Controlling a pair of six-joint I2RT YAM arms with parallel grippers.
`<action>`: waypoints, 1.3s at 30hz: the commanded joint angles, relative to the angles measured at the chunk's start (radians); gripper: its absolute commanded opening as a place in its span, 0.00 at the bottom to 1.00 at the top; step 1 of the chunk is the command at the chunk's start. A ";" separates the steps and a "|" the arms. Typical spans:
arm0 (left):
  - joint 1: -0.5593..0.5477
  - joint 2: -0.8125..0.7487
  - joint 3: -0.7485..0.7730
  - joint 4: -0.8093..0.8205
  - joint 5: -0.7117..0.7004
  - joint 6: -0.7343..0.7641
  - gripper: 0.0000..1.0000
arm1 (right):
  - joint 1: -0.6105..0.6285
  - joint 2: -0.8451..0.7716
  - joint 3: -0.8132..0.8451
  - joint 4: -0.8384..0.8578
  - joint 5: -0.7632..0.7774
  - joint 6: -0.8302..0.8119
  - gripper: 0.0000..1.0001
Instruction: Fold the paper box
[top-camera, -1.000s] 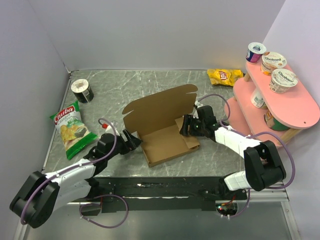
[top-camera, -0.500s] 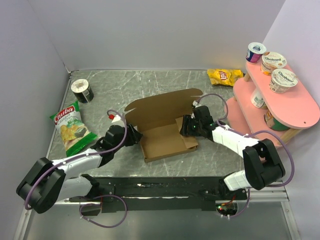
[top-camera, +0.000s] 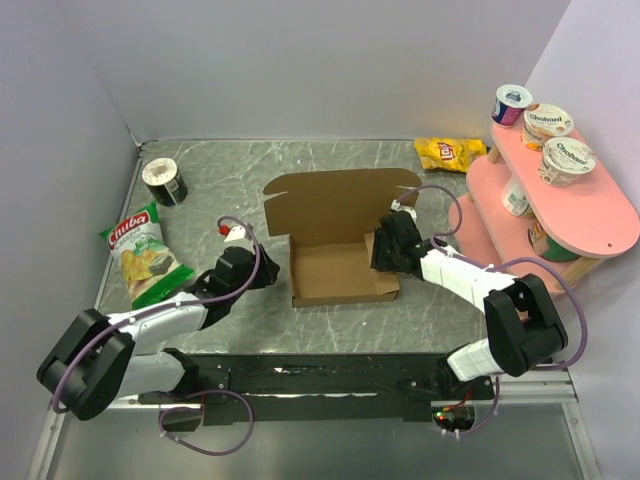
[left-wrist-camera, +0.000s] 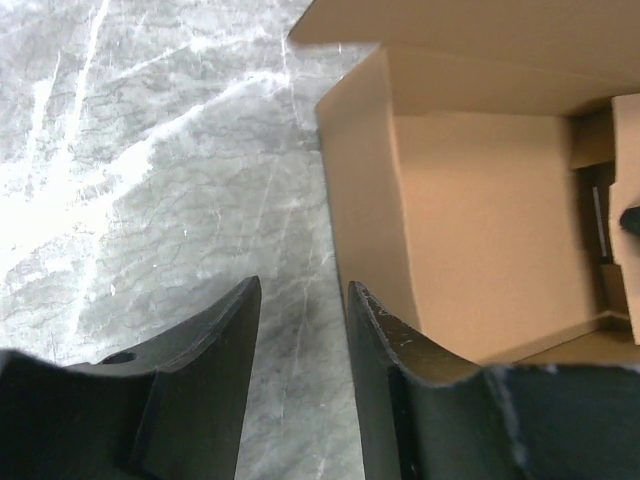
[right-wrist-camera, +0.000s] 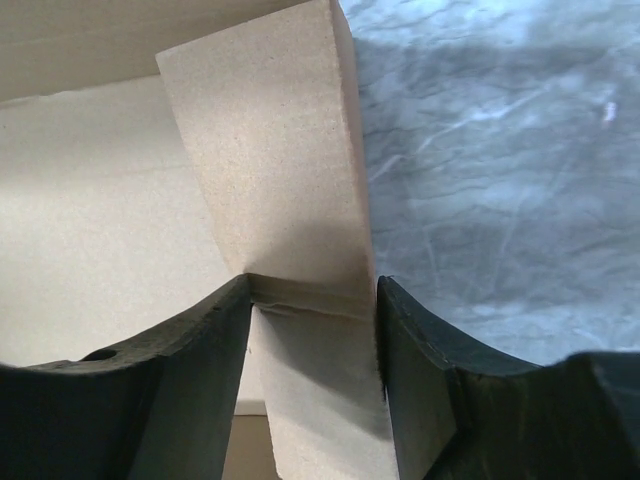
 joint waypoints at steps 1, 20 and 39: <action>-0.003 0.023 0.022 0.072 0.022 0.010 0.48 | 0.000 0.000 0.015 -0.030 0.109 0.020 0.43; -0.009 0.167 0.125 0.141 0.122 0.050 0.85 | 0.001 0.071 -0.015 0.022 0.120 0.019 0.07; -0.107 0.307 0.228 0.037 -0.074 0.225 0.27 | -0.002 0.045 -0.024 0.123 -0.009 0.046 0.50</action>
